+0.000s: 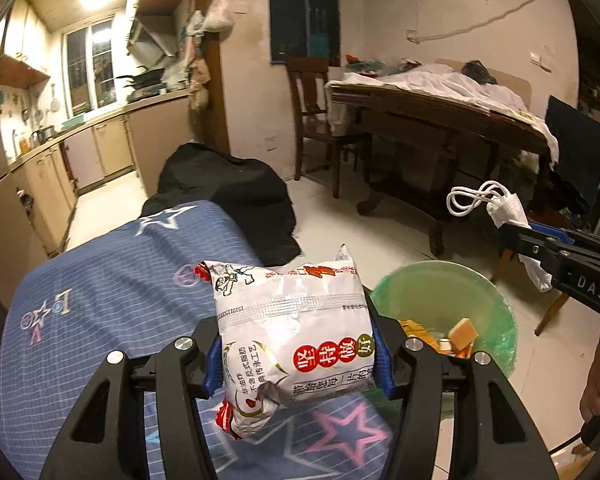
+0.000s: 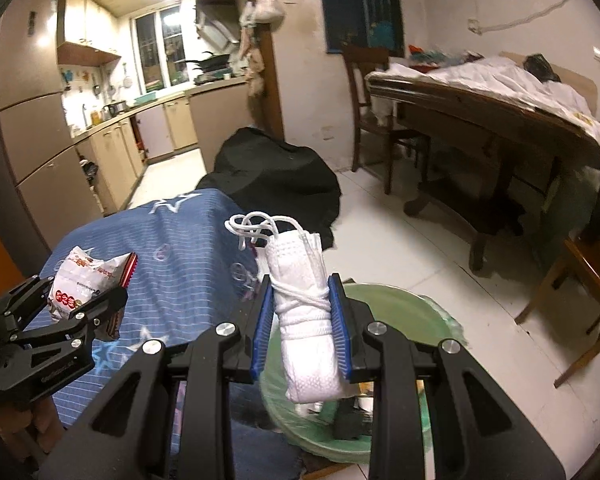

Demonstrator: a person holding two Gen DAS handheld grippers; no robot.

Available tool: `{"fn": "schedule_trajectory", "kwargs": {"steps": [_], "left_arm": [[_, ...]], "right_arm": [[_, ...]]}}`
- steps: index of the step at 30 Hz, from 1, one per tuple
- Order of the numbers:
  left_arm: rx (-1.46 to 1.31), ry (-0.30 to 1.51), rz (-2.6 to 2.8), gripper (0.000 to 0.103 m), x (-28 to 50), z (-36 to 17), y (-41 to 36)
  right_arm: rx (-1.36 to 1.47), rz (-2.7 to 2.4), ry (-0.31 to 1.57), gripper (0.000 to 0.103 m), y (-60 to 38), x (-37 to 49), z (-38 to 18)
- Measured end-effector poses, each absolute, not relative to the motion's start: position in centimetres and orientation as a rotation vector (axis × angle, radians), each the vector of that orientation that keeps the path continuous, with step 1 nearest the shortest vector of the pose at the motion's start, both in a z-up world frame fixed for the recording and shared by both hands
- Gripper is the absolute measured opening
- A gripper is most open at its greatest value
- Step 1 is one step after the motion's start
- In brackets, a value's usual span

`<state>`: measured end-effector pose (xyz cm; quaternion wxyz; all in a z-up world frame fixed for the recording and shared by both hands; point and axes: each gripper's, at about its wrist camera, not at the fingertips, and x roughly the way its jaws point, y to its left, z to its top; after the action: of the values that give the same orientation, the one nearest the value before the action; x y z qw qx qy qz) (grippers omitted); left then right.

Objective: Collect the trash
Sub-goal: 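Carry the white snack bag and white mask over the green bin, then open both grippers to drop the bag and mask into the bin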

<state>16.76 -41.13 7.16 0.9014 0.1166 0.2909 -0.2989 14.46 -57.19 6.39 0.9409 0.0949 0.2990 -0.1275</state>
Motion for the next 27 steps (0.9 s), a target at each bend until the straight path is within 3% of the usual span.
{"fn": "schedule_trajectory", "kwargs": {"steps": [17, 27], "left_arm": [[0.323, 0.707, -0.774, 0.058, 17.1, 3.5, -53.0], [0.308, 0.810, -0.838, 0.058, 18.9, -0.3, -55.6]], "right_arm": [[0.317, -0.347, 0.774, 0.026, -65.5, 13.1, 2.3], [0.362, -0.347, 0.857, 0.026, -67.3, 14.1, -0.6]]}}
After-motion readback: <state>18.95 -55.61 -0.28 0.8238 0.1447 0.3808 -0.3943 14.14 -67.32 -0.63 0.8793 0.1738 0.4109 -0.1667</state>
